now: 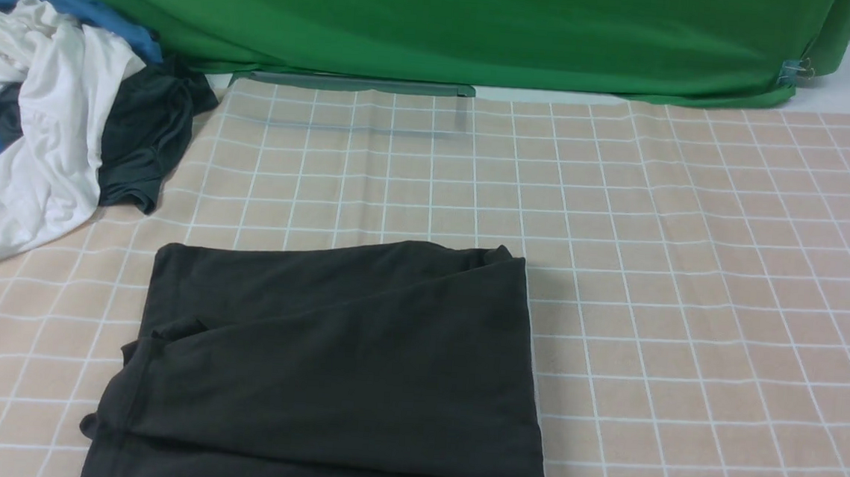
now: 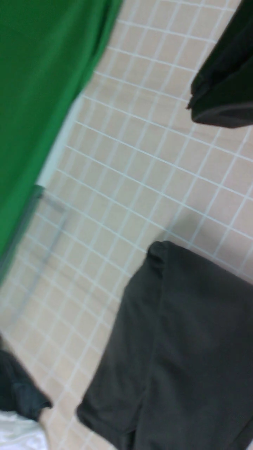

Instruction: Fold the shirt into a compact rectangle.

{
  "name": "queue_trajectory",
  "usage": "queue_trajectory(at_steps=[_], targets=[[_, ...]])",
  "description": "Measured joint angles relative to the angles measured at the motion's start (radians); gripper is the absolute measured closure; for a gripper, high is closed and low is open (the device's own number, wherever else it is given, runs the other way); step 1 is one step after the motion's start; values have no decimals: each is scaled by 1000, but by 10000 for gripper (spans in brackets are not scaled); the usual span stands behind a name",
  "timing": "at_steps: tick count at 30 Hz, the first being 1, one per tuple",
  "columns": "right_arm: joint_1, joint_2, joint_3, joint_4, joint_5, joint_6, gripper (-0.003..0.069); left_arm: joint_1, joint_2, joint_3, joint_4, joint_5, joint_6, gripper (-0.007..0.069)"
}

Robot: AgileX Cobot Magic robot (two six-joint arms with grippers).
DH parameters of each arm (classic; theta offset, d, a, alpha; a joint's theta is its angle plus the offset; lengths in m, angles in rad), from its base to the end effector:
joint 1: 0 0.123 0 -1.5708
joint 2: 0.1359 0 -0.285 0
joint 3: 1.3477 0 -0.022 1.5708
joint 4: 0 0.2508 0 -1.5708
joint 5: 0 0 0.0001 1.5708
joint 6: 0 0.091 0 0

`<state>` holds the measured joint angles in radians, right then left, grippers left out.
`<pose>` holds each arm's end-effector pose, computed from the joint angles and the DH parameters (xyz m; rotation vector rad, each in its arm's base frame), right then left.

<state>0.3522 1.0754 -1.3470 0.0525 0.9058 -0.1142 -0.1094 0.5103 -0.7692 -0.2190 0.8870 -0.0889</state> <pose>0.1906 0.0741 0.4511 -0.4812 2.0681 0.2044 0.0762 -0.0238 0.3550 -0.0232 2.1143 -0.3804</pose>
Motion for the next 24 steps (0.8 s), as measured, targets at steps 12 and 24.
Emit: queue_trajectory(at_steps=[12,24], targets=[[0,-330,212,-3,-193,-27,621,0,-4,0,0,-71,-9,606],[0,-861,810,-3,-860,9,621,0,-4,0,8,-142,-8,606]])
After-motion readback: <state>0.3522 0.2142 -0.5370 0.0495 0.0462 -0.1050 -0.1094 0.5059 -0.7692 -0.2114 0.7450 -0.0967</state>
